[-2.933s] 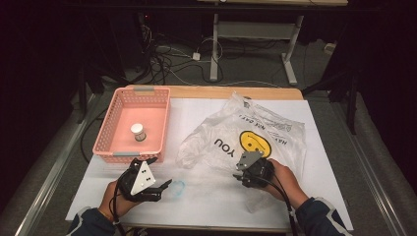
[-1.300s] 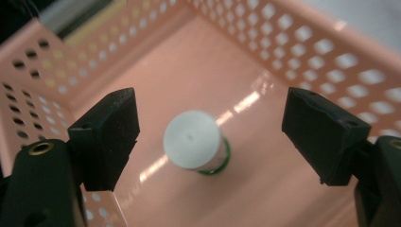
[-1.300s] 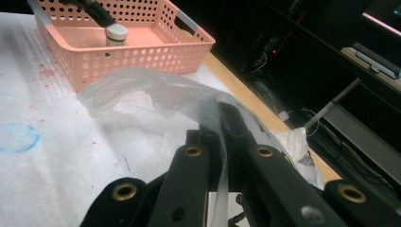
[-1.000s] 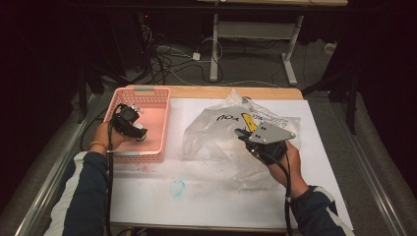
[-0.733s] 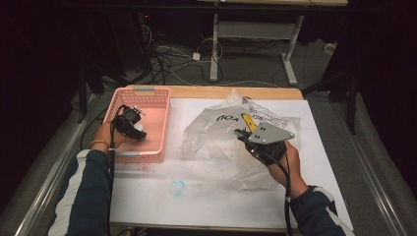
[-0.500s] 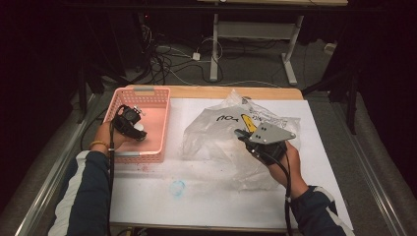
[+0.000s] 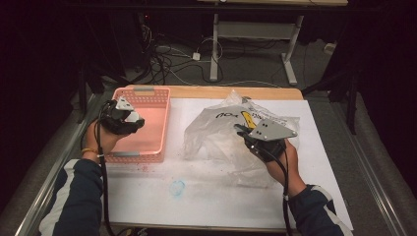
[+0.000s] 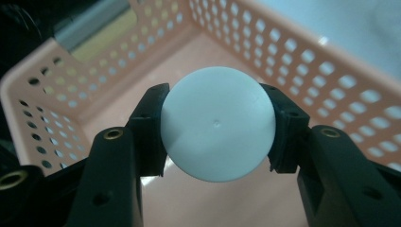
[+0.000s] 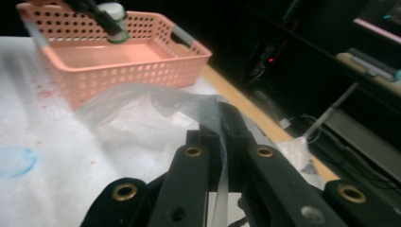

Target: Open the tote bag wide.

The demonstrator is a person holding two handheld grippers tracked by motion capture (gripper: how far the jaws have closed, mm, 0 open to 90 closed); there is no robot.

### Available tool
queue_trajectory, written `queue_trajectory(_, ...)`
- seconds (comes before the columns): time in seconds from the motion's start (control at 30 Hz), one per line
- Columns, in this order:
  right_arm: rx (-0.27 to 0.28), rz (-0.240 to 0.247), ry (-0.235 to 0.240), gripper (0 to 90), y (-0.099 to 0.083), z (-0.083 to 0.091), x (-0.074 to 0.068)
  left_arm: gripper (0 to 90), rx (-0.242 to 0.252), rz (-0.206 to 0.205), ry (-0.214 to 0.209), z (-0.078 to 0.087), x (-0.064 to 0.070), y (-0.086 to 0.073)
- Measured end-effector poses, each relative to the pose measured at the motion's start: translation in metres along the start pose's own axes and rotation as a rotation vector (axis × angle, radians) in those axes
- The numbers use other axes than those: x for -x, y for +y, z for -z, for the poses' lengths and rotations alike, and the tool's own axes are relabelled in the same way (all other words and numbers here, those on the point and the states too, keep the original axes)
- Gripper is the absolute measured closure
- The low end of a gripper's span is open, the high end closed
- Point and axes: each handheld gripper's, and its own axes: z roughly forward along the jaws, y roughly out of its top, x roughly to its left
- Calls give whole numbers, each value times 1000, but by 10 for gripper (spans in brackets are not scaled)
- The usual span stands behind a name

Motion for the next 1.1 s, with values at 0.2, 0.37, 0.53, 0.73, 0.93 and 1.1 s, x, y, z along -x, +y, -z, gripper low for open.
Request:
queue_trajectory(0.2, 40, 9, -72, 900, 14, 5, 8, 481, 179, -51, -25, 37, 30, 9)
queue_trajectory(0.37, 42, -7, -83, 900, 17, 1, 10, 481, 301, -122, -82, 59, 67, 16)
queue_trajectory(0.53, 14, -19, -61, 900, 10, -7, 4, 481, 384, -210, -161, 70, 110, 21)
queue_trajectory(0.73, 10, -18, -53, 900, 9, -9, 1, 481, 401, -344, -222, 60, 160, 29)
queue_trajectory(0.93, 4, -16, -33, 900, 8, -12, -4, 481, 373, -389, -265, 41, 181, 30)
queue_trajectory(1.1, -3, -25, -12, 900, 6, -16, -7, 481, 355, -406, -296, 24, 196, 27)
